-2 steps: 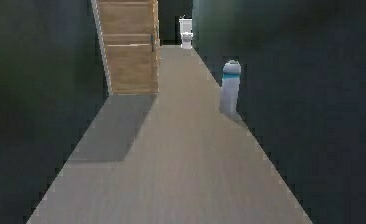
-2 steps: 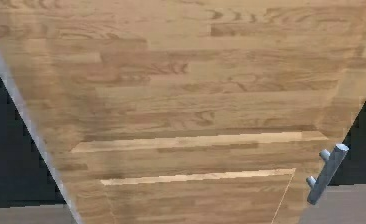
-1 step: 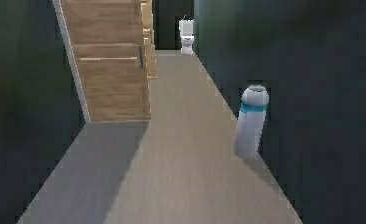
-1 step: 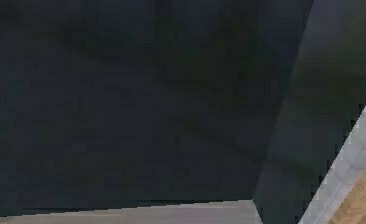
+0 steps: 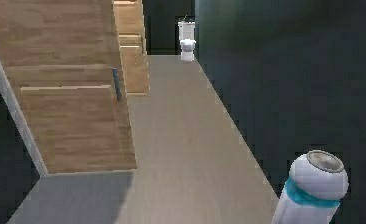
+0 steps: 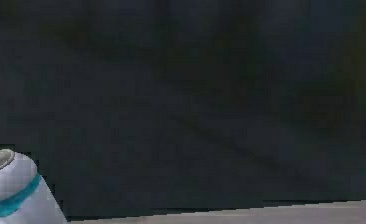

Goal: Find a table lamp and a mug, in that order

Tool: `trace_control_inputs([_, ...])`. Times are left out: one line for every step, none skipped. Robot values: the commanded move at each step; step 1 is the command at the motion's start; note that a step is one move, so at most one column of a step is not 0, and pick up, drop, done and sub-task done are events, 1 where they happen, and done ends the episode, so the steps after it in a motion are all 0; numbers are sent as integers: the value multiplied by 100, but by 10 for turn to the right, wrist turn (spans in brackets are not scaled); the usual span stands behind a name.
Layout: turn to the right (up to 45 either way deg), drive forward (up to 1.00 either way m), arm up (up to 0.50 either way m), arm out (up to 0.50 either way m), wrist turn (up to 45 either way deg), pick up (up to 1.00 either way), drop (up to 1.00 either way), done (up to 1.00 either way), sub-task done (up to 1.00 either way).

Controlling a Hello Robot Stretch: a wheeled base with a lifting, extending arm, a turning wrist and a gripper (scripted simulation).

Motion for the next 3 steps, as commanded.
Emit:
trace_control_inputs([0, 100, 0, 0, 0, 0, 0, 0, 0])
trace_control_inputs([60, 0, 0, 0, 0, 0, 0, 0, 0])
trace_control_inputs([30, 0, 0, 0, 0, 0, 0, 0, 0])
